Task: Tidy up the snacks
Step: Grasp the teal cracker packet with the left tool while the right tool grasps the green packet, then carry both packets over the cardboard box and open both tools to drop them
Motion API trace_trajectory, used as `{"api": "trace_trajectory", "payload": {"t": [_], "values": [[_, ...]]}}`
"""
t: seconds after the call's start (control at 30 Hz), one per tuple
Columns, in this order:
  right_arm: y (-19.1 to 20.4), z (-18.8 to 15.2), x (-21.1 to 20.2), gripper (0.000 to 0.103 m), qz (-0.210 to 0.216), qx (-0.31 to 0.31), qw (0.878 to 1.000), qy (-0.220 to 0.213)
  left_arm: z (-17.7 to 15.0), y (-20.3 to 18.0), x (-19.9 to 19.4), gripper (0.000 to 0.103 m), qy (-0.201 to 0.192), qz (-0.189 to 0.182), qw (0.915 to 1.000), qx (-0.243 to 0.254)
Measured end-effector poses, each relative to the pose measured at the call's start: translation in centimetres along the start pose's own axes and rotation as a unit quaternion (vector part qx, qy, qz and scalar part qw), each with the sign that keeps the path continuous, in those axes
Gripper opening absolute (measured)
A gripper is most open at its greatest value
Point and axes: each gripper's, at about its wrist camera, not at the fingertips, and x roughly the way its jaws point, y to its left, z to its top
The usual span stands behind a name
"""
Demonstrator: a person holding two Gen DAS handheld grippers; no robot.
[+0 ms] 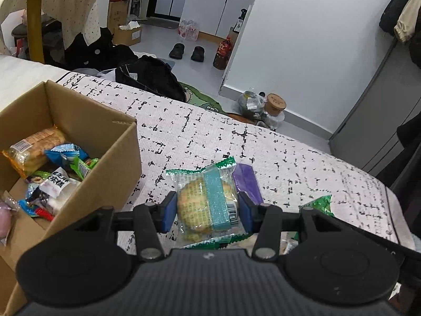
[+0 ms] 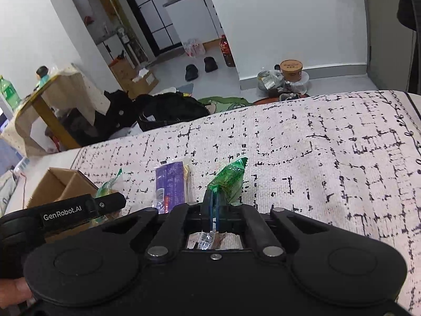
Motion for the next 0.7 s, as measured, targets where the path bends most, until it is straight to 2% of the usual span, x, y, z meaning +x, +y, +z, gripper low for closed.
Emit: {"api": "trace_trajectory", "payload": {"t": [0.17, 0.4, 0.7], "values": [[0.0, 0.1, -1.2, 0.001, 0.005, 0.009, 1.000, -0.013, 0.1, 0.3, -1.6, 0.048, -0.007, -0.014, 0.9999, -0.005], [2.4, 1.0, -2.6, 0.001, 0.030, -0.008, 0.999, -0.034, 0.8, 1.2, -4.6, 0.048, -0.014, -0.029, 0.9994, -0.013], [7.1, 2.1, -3.4, 0.001, 0.083, -0.048, 0.994, -0.053, 2.4, 4.7, -8.2, 0.048, -0.037, -0.009, 0.9987, -0.034]]}}
